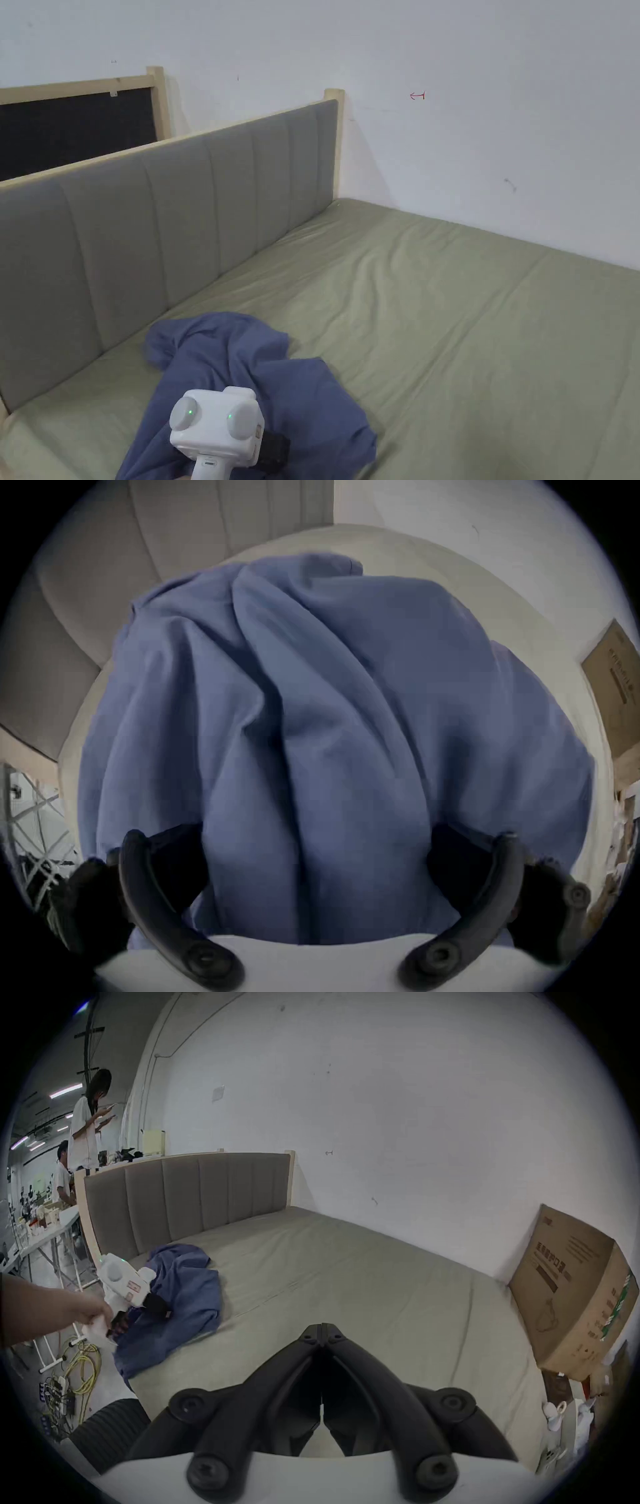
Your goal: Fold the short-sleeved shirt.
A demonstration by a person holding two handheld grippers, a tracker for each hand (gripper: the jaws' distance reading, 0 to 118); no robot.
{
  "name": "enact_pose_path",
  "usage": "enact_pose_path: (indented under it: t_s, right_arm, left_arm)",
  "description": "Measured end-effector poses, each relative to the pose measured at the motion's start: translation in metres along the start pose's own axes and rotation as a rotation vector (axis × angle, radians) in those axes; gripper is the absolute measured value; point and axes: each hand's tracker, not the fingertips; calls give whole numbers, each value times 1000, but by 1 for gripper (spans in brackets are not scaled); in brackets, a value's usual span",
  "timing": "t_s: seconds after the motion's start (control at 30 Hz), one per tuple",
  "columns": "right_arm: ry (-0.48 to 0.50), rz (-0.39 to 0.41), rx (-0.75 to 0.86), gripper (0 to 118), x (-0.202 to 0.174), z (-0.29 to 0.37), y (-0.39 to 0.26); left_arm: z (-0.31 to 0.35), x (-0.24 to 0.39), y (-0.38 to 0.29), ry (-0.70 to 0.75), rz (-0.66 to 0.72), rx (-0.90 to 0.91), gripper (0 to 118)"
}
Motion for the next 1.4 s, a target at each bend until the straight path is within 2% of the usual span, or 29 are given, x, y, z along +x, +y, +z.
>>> enact_pose_path:
  t_s: [0.07,0.17,0.23,0.27,0.37,0.4,0.47,0.6,0.77,0.97,1.17,1.27,1.4]
  right_arm:
    - [26,-24,-12,0,-2,-2,-1]
    - [42,-56,-17,0,-3,-7,-3]
    - [50,-75,-26,0,-3,-11,-3]
    - [50,-82,-31,0,-2,-12,-3]
    - [56,-107,-32,0,0,-13,-4]
    - [58,-117,-30,0,1,-12,-4]
    - [66,-133,-30,0,5,-11,-5]
    - [62,-161,-16,0,13,-2,-5]
    - [25,-196,54,0,31,17,-6]
    - [-78,-238,184,0,63,62,1]
    - [-199,-254,251,0,100,120,-6]
    - [-275,-272,265,0,118,145,-18]
    - [-351,-333,234,0,143,164,-42]
  left_arm:
    - [-3,5,0,23,55,13,118]
    - [6,5,-3,30,11,14,118]
    - [18,-3,-11,-28,14,76,110]
    - [27,-6,-14,-28,5,106,99]
    - [52,-14,-21,-58,-6,187,4]
    - [62,-18,-22,-43,-6,178,4]
    - [79,-30,-21,-104,12,216,4]
    - [151,-33,-2,-54,-40,421,4]
    - [272,9,34,-186,-173,698,3]
    - [395,102,59,-460,-338,876,4]
    - [441,203,54,-801,-426,791,4]
    - [428,264,45,-820,-538,721,4]
    - [358,351,31,-827,-642,432,4]
